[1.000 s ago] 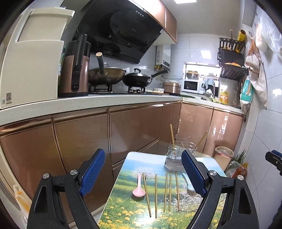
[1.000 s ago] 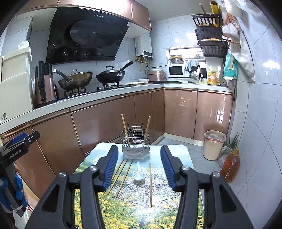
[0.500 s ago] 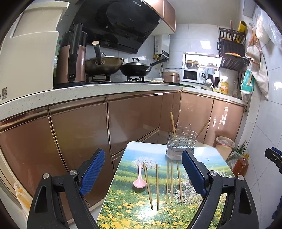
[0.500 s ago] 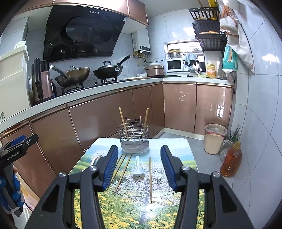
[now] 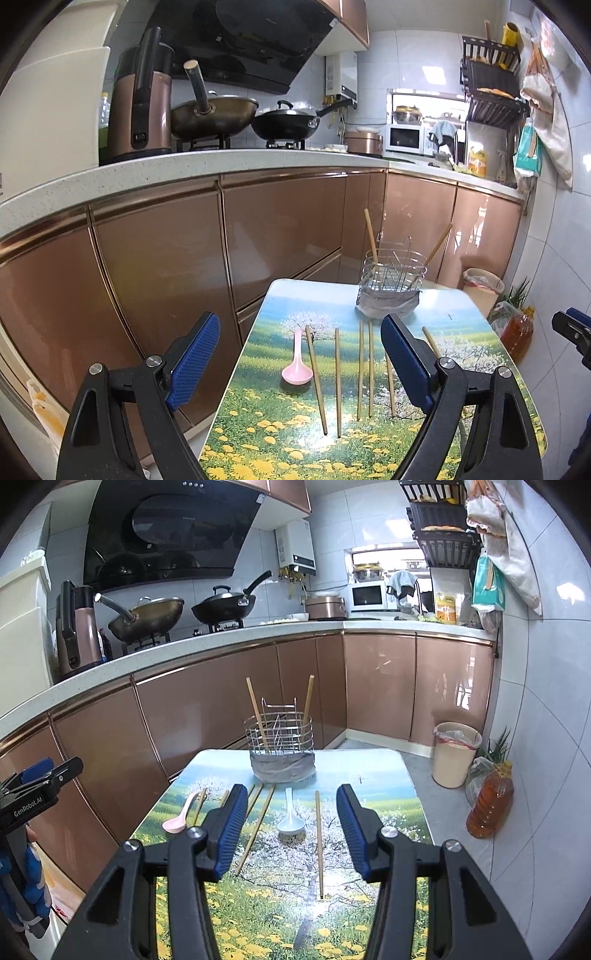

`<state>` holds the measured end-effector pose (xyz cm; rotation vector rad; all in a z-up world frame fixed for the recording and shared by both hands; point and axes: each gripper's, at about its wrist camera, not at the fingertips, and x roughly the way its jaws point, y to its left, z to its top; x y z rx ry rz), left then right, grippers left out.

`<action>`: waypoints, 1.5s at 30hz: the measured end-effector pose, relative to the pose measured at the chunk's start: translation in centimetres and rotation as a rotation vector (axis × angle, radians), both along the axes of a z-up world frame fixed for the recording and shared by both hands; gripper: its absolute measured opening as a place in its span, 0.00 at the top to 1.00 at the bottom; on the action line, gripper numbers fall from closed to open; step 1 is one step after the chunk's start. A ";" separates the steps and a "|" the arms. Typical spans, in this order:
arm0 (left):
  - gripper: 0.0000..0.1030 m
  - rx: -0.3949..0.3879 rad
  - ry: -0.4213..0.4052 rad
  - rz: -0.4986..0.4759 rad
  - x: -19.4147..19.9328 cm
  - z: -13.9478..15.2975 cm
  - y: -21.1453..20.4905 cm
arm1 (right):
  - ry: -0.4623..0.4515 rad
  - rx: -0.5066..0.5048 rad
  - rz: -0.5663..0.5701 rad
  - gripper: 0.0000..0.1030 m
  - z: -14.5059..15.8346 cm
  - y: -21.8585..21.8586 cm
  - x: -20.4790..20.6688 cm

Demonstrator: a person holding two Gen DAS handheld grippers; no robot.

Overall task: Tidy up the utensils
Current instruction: 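Withdraw both tools up and away from the wire holder, then lower both tools toward the remaining chopsticks beside the spoons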

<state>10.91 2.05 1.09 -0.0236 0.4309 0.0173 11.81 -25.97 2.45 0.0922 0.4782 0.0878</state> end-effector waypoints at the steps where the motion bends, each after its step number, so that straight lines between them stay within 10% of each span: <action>1: 0.14 0.000 0.004 -0.001 0.2 -0.2 -0.1 | 0.008 0.002 0.001 0.53 -0.3 0.0 0.3; 27: 0.16 -0.013 0.195 -0.067 10.0 -5.6 -1.1 | 0.193 -0.022 0.088 0.54 -5.5 3.3 10.6; 45: 0.36 -0.068 0.534 -0.197 21.7 -10.3 -2.0 | 0.420 0.005 0.222 0.60 -9.7 6.9 22.1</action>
